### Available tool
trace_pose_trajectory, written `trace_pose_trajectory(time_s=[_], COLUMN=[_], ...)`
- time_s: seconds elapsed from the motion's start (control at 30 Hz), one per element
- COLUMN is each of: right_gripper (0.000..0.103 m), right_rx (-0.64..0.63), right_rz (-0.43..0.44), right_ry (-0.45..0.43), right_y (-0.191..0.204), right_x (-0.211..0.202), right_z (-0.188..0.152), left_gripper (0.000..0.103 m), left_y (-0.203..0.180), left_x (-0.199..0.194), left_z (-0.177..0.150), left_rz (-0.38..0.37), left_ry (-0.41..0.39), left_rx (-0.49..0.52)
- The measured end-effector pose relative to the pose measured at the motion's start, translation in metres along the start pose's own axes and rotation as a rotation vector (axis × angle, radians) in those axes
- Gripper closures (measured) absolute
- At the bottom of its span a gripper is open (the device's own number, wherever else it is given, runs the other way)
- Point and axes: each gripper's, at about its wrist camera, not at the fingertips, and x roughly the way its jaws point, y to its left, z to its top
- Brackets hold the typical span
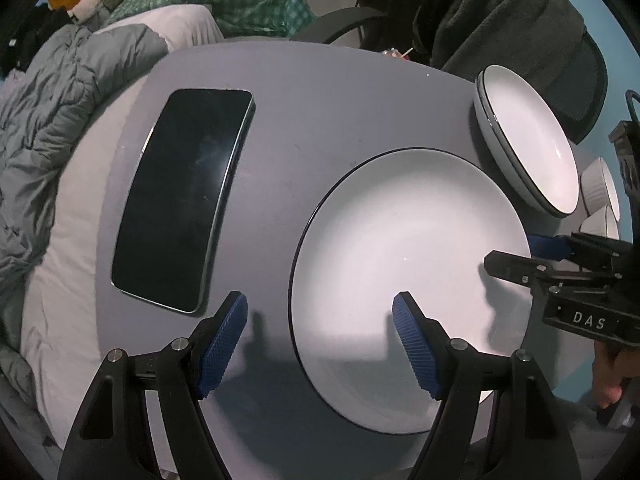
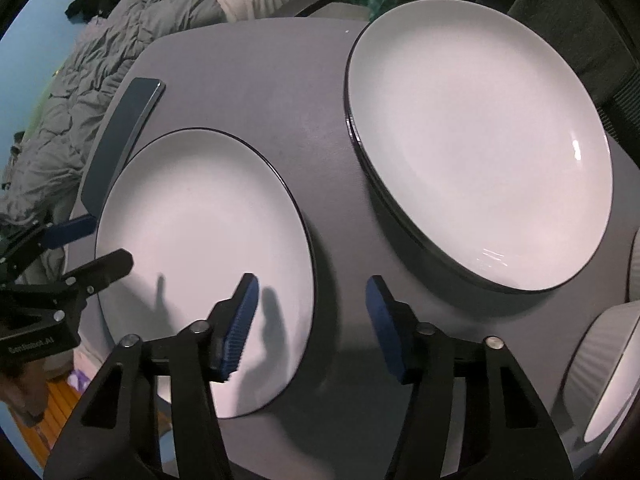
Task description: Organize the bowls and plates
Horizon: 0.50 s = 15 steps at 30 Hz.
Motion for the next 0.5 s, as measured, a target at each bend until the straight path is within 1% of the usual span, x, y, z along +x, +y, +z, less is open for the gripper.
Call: trace_pose_trajectory(time_s=[0.03,0.07,0.1,0.13,0.2,0.23,0.27,0.3,0.33,0.4,0.43,0.47,0.5], right_gripper=[0.052,0.055,0.056,0.059,0.059,0.061,0.063,0.064,0.064,0.067,0.073,0.079,0.079], right_rx=[-0.001,-0.006,-0.009,-0.013,-0.016,-0.019,-0.019,-0.017,-0.015,-0.013,-0.013,-0.009,-0.007], right_rz=[0.001,0.002,0.001,0.003,0.001,0.001,0.001,0.0,0.001,-0.004,-0.002,0.018,0.029], right_ry=[0.001,0.002,0.004,0.008,0.004,0.004,0.003,0.003,0.004,0.006,0.006,0.013,0.02], right_y=[0.0007,0.0023,0.0025,0.0036,0.0025,0.0024,0.0016,0.0017,0.0009,0.0012,0.0012,-0.0001,0.0018], right_x=[0.0007,0.0006,0.0015,0.0016,0.0018,0.0017,0.001,0.002,0.0019,0.002,0.002,0.0017,0.0033], right_z=[0.0004,0.0003,-0.0001,-0.0003,0.0005,0.0009,0.0007,0.0016,0.002,0.0019,0.002,0.001,0.0022], left_gripper=[0.027,0.029,0.036,0.039,0.048,0.05,0.056,0.059,0.06,0.065,0.066,0.067,0.068], left_y=[0.0006,0.0006,-0.0007,-0.001,-0.0029,-0.0047,-0.006,-0.0071,-0.0072,-0.0077,-0.008,-0.0085,-0.0081], left_x=[0.0022,0.0041,0.0049,0.0055,0.0065,0.007,0.0078,0.0085,0.0088,0.0104,0.0104,0.0101,0.0094], left_z=[0.0008,0.0015,0.0016,0.0013,0.0011,0.0009,0.0009,0.0007,0.0011,0.0007,0.0004,0.001,0.0007], left_rz=[-0.003,-0.013,-0.023,-0.032,-0.032,-0.032,-0.034,-0.035,-0.025,-0.007,-0.006,-0.007,-0.007], left_ry=[0.01,0.021,0.028,0.033,0.037,0.039,0.044,0.049,0.053,0.062,0.064,0.066,0.067], left_rx=[-0.006,-0.009,-0.01,-0.009,-0.002,0.004,0.009,0.012,0.014,0.016,0.015,0.01,0.002])
